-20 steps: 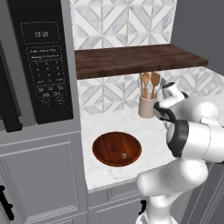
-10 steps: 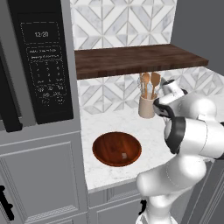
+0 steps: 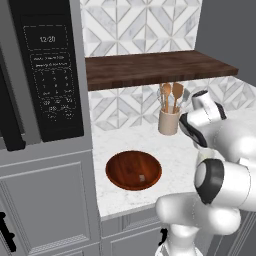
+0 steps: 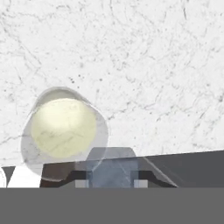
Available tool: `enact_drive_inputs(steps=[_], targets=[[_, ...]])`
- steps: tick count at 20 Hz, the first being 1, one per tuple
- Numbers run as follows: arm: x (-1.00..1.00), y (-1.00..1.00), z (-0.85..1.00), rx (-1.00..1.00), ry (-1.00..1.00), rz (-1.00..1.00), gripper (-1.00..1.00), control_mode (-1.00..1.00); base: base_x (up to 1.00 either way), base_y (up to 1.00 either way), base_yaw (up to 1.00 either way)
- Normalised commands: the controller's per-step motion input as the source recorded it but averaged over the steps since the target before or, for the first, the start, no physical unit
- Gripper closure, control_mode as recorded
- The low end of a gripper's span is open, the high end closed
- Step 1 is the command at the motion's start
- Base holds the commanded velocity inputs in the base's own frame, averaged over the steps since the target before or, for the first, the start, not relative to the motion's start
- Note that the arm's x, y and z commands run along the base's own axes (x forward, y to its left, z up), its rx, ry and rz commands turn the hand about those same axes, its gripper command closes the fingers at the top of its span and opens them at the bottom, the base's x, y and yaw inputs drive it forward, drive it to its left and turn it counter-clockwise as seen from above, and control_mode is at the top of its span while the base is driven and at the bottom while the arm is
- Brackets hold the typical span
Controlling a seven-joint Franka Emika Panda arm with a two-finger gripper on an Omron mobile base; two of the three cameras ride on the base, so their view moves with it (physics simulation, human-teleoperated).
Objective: Grab a lemon wedge from the fridge and one ice cube from the ice bowl, and put them in the glass of lemonade.
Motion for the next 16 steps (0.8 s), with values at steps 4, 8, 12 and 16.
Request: enact_drive_inputs(steps=[4,8,12,16], targets=[[-0.07,0.29,-0.01,0.0,0.0,0.0,1.0,-1.0,0.0,0.0,0.0],[0.05,0.31,-0.15,0.0,0.0,0.0,1.0,-1.0,0.0,0.0,0.0],[0.01,0.06,-0.08,0.0,0.0,0.0,1.0,-1.0,0.0,0.0,0.0],[0.05,0.0,-0.18,0.0,0.0,0.0,1.0,-1.0,0.0,0.0,0.0]])
